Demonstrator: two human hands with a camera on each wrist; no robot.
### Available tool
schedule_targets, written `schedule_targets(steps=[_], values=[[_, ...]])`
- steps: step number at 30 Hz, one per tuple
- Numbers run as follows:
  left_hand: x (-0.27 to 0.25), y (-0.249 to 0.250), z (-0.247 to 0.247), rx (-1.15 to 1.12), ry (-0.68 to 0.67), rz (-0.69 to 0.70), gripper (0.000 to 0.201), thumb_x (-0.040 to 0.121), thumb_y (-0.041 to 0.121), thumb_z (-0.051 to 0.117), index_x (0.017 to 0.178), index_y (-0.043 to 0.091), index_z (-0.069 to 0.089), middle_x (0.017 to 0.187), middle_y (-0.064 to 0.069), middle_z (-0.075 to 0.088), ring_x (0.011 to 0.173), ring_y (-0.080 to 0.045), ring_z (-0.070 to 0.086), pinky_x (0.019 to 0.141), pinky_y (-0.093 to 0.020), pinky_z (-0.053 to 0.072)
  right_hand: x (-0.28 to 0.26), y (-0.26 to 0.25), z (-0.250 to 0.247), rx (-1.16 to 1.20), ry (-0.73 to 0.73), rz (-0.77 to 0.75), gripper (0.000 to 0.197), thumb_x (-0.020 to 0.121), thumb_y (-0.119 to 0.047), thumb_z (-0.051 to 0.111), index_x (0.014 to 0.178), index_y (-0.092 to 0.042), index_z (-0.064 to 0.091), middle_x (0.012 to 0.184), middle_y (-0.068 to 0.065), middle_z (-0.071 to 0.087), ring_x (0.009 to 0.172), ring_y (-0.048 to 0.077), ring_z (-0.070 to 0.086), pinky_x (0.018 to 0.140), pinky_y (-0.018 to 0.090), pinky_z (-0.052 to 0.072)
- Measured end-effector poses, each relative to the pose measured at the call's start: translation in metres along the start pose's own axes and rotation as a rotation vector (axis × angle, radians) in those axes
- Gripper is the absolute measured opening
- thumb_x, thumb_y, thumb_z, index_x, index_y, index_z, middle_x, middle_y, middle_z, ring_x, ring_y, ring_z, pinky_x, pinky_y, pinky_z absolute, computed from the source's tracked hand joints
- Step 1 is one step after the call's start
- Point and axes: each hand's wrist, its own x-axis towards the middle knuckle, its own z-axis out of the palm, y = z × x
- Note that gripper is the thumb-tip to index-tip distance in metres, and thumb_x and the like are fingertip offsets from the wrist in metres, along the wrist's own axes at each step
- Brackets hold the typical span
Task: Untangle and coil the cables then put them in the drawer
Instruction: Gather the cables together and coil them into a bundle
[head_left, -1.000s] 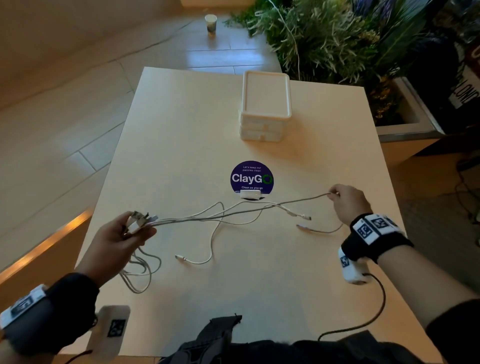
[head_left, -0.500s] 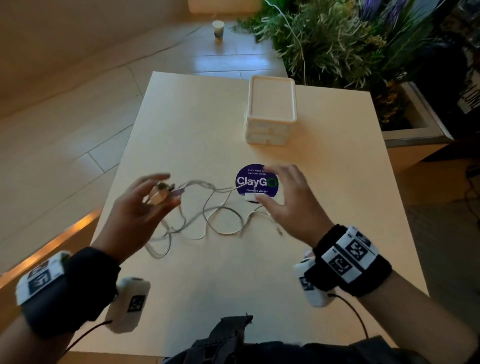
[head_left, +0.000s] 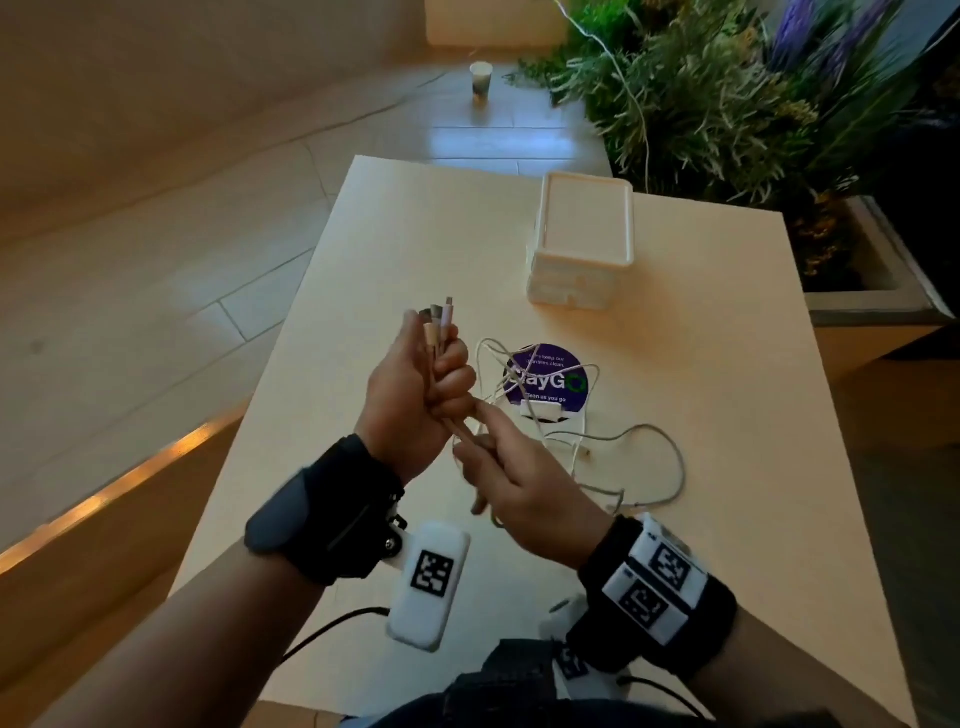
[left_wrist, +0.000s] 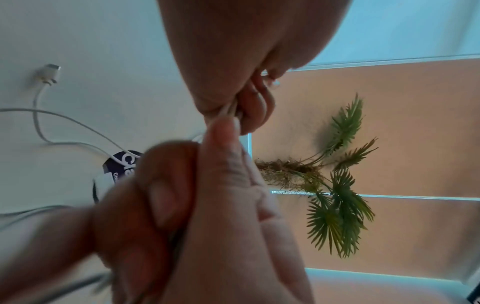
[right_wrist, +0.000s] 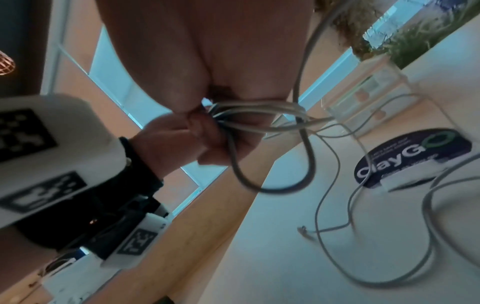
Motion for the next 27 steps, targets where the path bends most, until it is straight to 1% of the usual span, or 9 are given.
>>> schedule_targets(steps=[2, 5, 8, 11, 15, 20, 24, 25, 27], values=[[0.005, -0.006, -0.007, -0.086, 0.083, -0.019, 0.043, 0.098, 0.049, 0.026, 0.076, 0.016, 0.043, 0.049, 0.007, 0.031, 0.033, -0.003, 0.023, 0.031, -0.014, 0.016, -0.007, 0.006, -0.007, -0.243, 0.021, -0.037, 0.027, 0.099, -0.022, 0.04, 0.125, -0.019, 0.046, 0.065, -0.01, 0.049, 0.055, 0.005, 0.047, 0.054, 0.018, 0.036], [0.01, -0.01, -0.017, -0.237, 0.152, -0.063, 0.041, 0.1, 0.043, 0.026, 0.078, 0.014, 0.044, 0.048, 0.006, 0.035, 0.034, -0.003, 0.029, 0.033, -0.013, 0.025, -0.021, 0.013, -0.017, -0.564, 0.026, -0.104, 0.028, 0.099, -0.029, 0.033, 0.124, -0.024, 0.044, 0.087, -0.002, 0.065, 0.073, 0.012, 0.059, 0.065, 0.03, 0.048], [0.007, -0.016, -0.018, -0.243, 0.141, -0.116, 0.044, 0.098, 0.047, 0.029, 0.083, 0.011, 0.05, 0.049, 0.006, 0.033, 0.034, -0.004, 0.028, 0.032, -0.014, 0.023, -0.03, 0.012, -0.025, -0.862, 0.009, -0.166, 0.029, 0.096, -0.025, 0.036, 0.123, -0.023, 0.045, 0.08, 0.004, 0.064, 0.063, 0.024, 0.058, 0.051, 0.032, 0.044], [0.009, -0.022, -0.013, -0.111, 0.166, -0.089, 0.042, 0.095, 0.052, 0.036, 0.081, 0.014, 0.049, 0.048, 0.009, 0.029, 0.033, -0.002, 0.024, 0.031, -0.013, 0.016, -0.032, 0.001, -0.025, -0.944, -0.029, -0.208, 0.029, 0.096, -0.022, 0.039, 0.125, -0.021, 0.044, 0.079, 0.003, 0.061, 0.06, 0.023, 0.056, 0.047, 0.031, 0.038], [0.015, -0.023, -0.013, 0.156, 0.229, -0.006, 0.032, 0.098, 0.042, 0.037, 0.077, 0.018, 0.043, 0.05, 0.01, 0.026, 0.036, -0.001, 0.02, 0.032, -0.012, 0.013, -0.04, -0.011, -0.03, -0.894, -0.137, -0.133, 0.042, 0.099, -0.019, 0.038, 0.14, -0.02, 0.031, 0.106, 0.003, 0.061, 0.085, 0.025, 0.061, 0.066, 0.037, 0.048], [-0.001, -0.025, -0.005, 0.597, -0.031, -0.208, 0.036, 0.097, 0.047, 0.034, 0.081, 0.022, 0.053, 0.056, 0.01, 0.032, 0.042, -0.003, 0.027, 0.036, -0.013, 0.019, -0.018, -0.022, -0.064, -0.943, -0.076, -0.368, 0.032, 0.082, -0.007, 0.054, 0.11, -0.019, 0.062, 0.085, 0.002, 0.069, 0.072, 0.023, 0.064, 0.057, 0.031, 0.052], [-0.012, -0.021, 0.008, 0.691, -0.28, -0.388, 0.069, 0.08, 0.079, 0.016, 0.062, 0.026, 0.056, 0.062, 0.006, 0.033, 0.053, -0.008, 0.025, 0.042, -0.017, 0.021, 0.002, -0.026, -0.07, -0.683, 0.006, -0.232, 0.023, 0.091, -0.03, 0.046, 0.114, -0.031, 0.046, 0.081, -0.001, 0.069, 0.069, 0.02, 0.064, 0.06, 0.029, 0.044], [-0.014, -0.02, 0.008, 0.737, -0.331, -0.386, 0.065, 0.079, 0.079, 0.022, 0.062, 0.027, 0.056, 0.063, 0.007, 0.032, 0.053, -0.007, 0.024, 0.043, -0.017, 0.019, 0.005, -0.025, -0.071, -0.628, 0.03, -0.179, 0.024, 0.089, -0.038, 0.046, 0.112, -0.031, 0.041, 0.077, -0.001, 0.068, 0.065, 0.019, 0.062, 0.06, 0.031, 0.044], [-0.018, -0.019, 0.004, 0.89, -0.41, -0.324, 0.032, 0.082, 0.057, 0.051, 0.07, 0.028, 0.06, 0.061, 0.011, 0.033, 0.05, -0.004, 0.026, 0.044, -0.015, 0.02, 0.01, -0.023, -0.071, -0.538, 0.027, -0.108, 0.032, 0.086, -0.046, 0.054, 0.107, -0.027, 0.04, 0.071, 0.004, 0.067, 0.061, 0.016, 0.061, 0.061, 0.032, 0.048]])
